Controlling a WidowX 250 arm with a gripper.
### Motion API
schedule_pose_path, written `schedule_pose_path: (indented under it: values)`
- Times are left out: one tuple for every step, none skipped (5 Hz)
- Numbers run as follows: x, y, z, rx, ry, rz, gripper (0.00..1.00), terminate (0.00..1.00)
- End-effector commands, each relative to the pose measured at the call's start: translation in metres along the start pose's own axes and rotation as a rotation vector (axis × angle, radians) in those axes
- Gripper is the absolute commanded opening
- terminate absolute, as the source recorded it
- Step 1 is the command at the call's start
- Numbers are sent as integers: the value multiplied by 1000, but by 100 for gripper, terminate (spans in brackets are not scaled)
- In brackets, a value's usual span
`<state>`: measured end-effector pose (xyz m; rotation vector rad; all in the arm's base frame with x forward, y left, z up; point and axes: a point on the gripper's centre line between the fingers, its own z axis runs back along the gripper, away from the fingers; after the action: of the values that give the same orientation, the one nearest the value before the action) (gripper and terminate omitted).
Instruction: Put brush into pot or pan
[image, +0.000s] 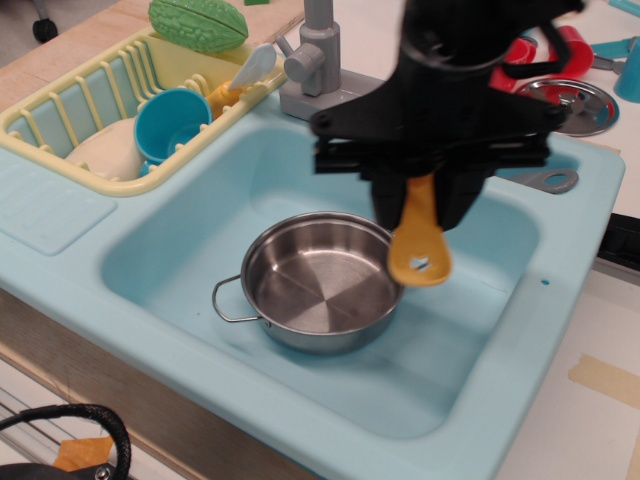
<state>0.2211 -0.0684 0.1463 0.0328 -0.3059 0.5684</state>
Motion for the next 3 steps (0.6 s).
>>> schedule_pose_path:
  values:
    - [10,24,-1,-24,-24,65,100,0]
    - [13,26,-13,-72,-8,26,100,0]
    - [13,26,-13,-72,-8,26,100,0]
